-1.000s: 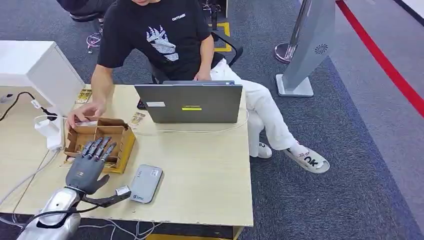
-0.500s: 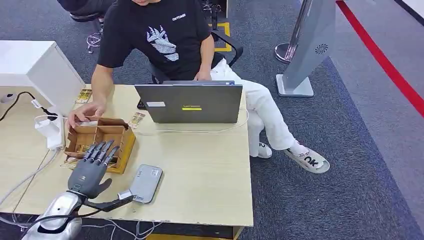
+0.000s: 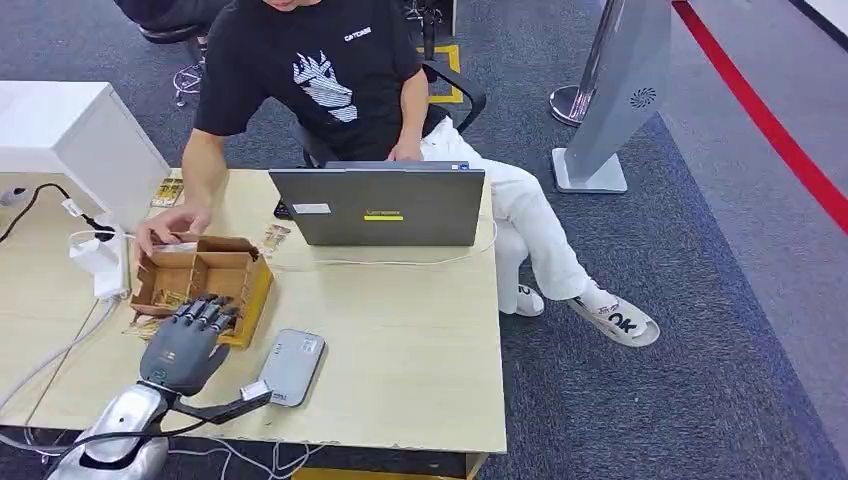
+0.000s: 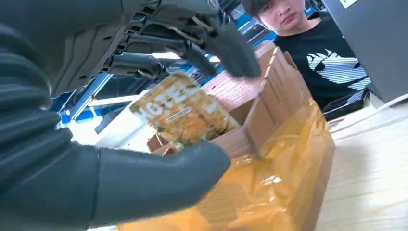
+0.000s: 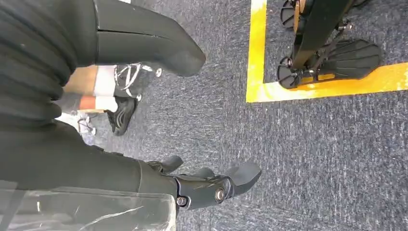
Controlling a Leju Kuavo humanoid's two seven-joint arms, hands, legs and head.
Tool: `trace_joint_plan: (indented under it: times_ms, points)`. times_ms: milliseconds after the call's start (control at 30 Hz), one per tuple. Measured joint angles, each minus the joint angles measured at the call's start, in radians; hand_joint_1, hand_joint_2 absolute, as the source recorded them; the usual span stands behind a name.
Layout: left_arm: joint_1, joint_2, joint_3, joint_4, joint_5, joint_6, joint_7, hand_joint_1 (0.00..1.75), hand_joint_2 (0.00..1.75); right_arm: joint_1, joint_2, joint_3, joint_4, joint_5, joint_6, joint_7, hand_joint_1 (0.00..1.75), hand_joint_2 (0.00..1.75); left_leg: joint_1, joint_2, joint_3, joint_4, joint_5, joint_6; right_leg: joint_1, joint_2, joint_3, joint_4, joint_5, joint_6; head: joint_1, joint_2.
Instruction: Pass the card to the sensor for recognition and then transmit it.
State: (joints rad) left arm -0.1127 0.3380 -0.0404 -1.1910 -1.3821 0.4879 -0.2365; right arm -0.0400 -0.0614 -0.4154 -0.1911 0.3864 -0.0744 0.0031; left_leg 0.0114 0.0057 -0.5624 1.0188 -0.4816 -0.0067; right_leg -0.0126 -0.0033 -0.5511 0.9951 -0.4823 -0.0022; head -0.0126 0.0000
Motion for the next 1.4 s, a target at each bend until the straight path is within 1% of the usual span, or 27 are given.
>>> trace_joint_plan:
  times_ms: [300,367,400,467,500,633,767,1000,1033,1067,1100,1167,1233,1333,1400]
  points:
    - [0.002,-0.005,0.000,0.000,-0.011,0.000,0.009,1.75,1.75,0.000,0.000,-0.008,0.000,0.004,0.000,0.000,0.00,1.75,0.000,0.000,0.000,0.000,0.000,0.000,0.000,0.000,0.000,0.000,0.000,0.000,0.000,0.000]
    - [0.004,-0.008,0.000,-0.008,-0.026,0.016,0.018,1.75,1.75,0.000,0.000,-0.010,0.000,0.011,0.000,0.000,0.00,1.75,0.000,0.000,0.000,0.000,0.000,0.000,0.000,0.000,0.000,0.000,0.000,0.000,0.000,0.000]
    - [0.004,-0.013,0.001,-0.018,-0.030,0.036,0.023,1.75,1.75,0.000,0.000,-0.011,0.000,0.013,0.000,0.001,0.00,1.75,0.000,0.000,0.000,0.000,0.000,0.000,0.000,0.000,0.000,0.000,0.000,0.000,0.000,0.000]
    - [0.003,-0.032,0.007,-0.051,-0.046,0.066,0.035,1.75,1.75,0.000,0.000,-0.013,0.000,0.023,0.000,0.004,0.00,1.75,0.000,0.000,0.000,0.000,0.000,0.000,0.000,0.000,0.000,0.000,0.000,0.000,0.000,0.000]
    - [0.002,-0.041,0.010,-0.071,-0.053,0.068,0.042,1.75,1.75,-0.001,0.000,-0.015,0.000,0.028,0.000,0.004,0.00,1.75,0.000,0.000,0.000,0.000,0.000,0.000,0.000,0.000,0.000,0.000,0.000,0.000,0.000,0.000]
    - [-0.017,-0.073,0.018,-0.141,-0.069,0.059,0.060,1.75,1.75,-0.001,0.002,-0.023,0.000,0.043,0.001,0.005,0.00,1.75,0.000,0.000,0.000,0.000,0.000,0.000,0.000,0.000,0.000,0.000,0.000,0.000,0.000,0.000]
    - [-0.046,-0.101,0.022,-0.199,-0.080,0.033,0.061,1.75,1.75,-0.001,0.004,-0.031,0.000,0.049,0.002,0.005,0.00,1.75,0.000,0.000,0.000,0.000,0.000,0.000,0.000,0.000,0.000,0.000,0.000,0.000,0.000,0.000]
    - [-0.053,-0.124,0.022,-0.233,-0.083,0.014,0.051,1.75,1.75,-0.001,0.007,-0.037,0.000,0.055,0.004,0.004,0.00,1.75,0.000,0.000,0.000,0.000,0.000,0.000,0.000,0.000,0.000,0.000,0.000,0.000,0.000,0.000]
    - [-0.053,-0.126,0.022,-0.233,-0.083,0.014,0.051,1.54,1.75,-0.001,0.008,-0.037,0.000,0.055,0.004,0.004,0.00,1.75,0.000,0.000,0.000,0.000,0.000,0.000,0.000,0.000,0.000,0.000,0.000,0.000,0.000,0.000]
    - [-0.053,-0.126,0.022,-0.233,-0.083,0.013,0.051,0.19,1.75,-0.001,0.008,-0.037,0.000,0.055,0.004,0.004,0.00,1.75,0.000,0.000,0.000,0.000,0.000,0.000,0.000,0.000,0.000,0.000,0.000,0.000,0.000,0.000]
    - [-0.053,-0.128,0.022,-0.233,-0.081,0.011,0.049,0.00,1.75,-0.001,0.008,-0.037,0.000,0.055,0.004,0.004,0.00,1.75,0.000,0.000,0.000,0.000,0.000,0.000,0.000,0.000,0.000,0.000,0.000,0.000,0.000,0.000]
    - [-0.051,-0.128,0.022,-0.233,-0.059,-0.026,0.025,0.00,1.75,-0.001,0.008,-0.039,0.000,0.058,0.004,0.003,0.00,1.75,0.000,0.000,-0.001,0.000,0.000,0.000,0.000,0.000,0.000,0.000,0.000,0.000,0.000,0.000]
    - [-0.038,-0.112,0.021,-0.232,-0.042,-0.050,0.010,0.00,1.75,-0.001,0.008,-0.043,0.000,0.059,0.004,0.003,0.00,1.75,0.000,0.001,0.000,0.000,0.000,0.000,0.000,0.001,0.000,0.000,0.000,0.000,0.000,0.000]
    - [-0.002,-0.078,0.022,-0.225,-0.031,-0.042,0.010,0.00,1.75,0.000,0.008,-0.055,0.000,0.064,0.003,0.003,0.00,1.75,0.000,0.001,0.000,0.000,0.000,0.000,0.000,0.001,0.000,0.000,0.000,0.000,0.000,0.000]
    - [0.038,-0.055,0.023,-0.223,-0.021,-0.030,0.021,0.00,1.75,0.000,0.008,-0.060,0.000,0.064,0.001,0.003,0.00,1.75,0.000,0.001,-0.001,0.000,0.000,0.000,0.000,0.001,-0.001,0.000,0.000,0.000,0.000,0.000]
